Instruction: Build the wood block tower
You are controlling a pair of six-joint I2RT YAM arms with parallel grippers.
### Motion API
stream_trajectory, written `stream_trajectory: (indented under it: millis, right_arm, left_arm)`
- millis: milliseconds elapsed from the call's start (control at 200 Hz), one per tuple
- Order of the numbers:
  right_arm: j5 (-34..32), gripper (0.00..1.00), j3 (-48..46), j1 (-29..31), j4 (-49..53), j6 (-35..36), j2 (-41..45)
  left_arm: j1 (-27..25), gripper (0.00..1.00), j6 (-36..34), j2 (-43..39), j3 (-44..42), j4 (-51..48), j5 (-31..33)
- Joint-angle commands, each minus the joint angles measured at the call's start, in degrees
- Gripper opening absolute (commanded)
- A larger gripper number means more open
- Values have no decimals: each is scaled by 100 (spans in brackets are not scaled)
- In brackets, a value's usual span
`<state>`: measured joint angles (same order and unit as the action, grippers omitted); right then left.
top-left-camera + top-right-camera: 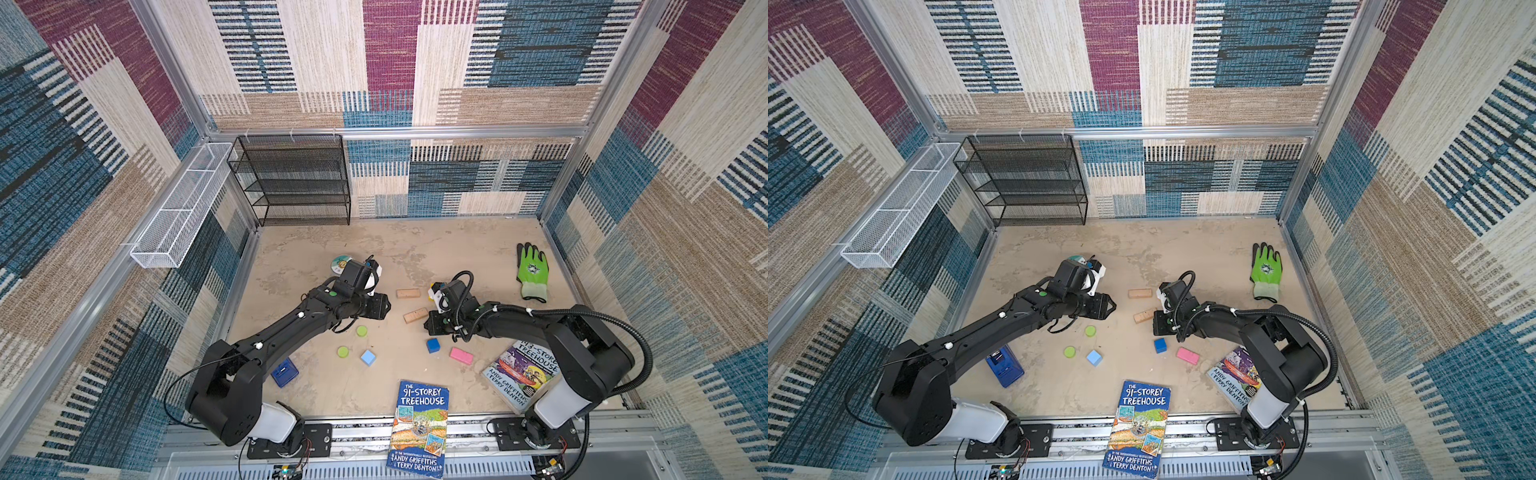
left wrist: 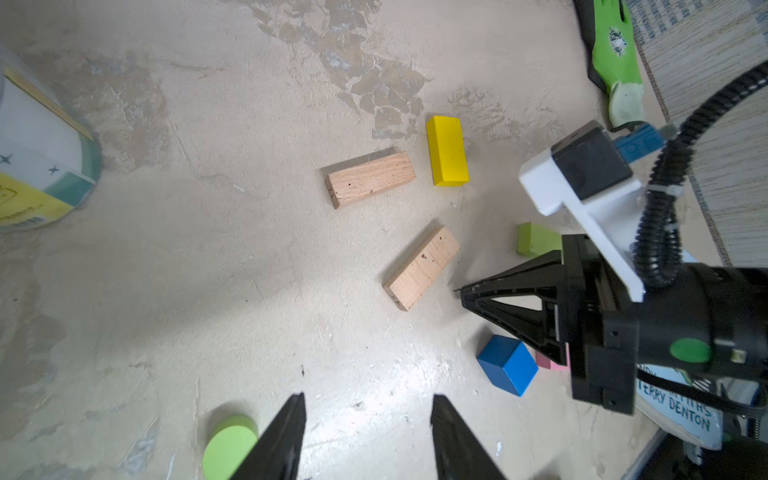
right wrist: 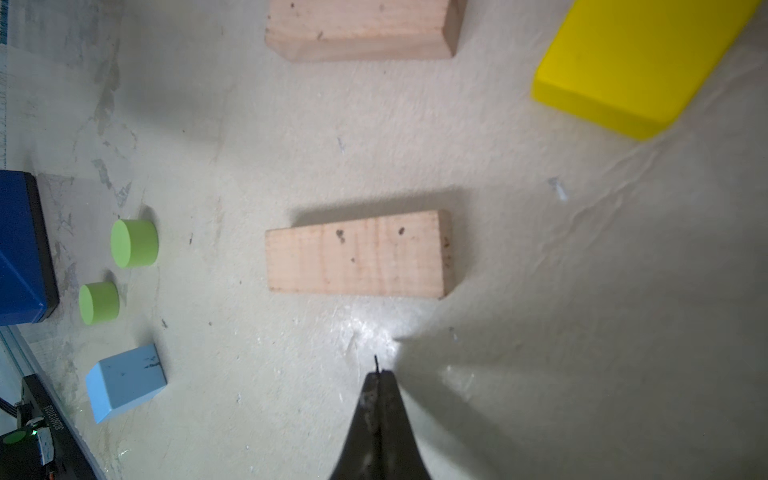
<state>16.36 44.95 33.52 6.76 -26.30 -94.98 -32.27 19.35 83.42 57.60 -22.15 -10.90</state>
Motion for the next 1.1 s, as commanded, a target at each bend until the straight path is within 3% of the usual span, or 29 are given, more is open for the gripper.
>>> stream_trajectory:
  millis: [0,696,896,1097]
  right_arm:
    - [79,0,91,12,-255,-67,-153]
    - [250,0,783,256,-485,-220,-1014]
    - [197,0,778,333,-132,-99,-543]
    - [116,3,632,340,290,-20,146]
  left_arm:
    - [10,52,43,39,67,14,-82]
    - [10,43,-11,113,133,-255,228]
    - [13,43,-16,223,187,-255,226]
    - [8,49,-124,483,376,-259,154]
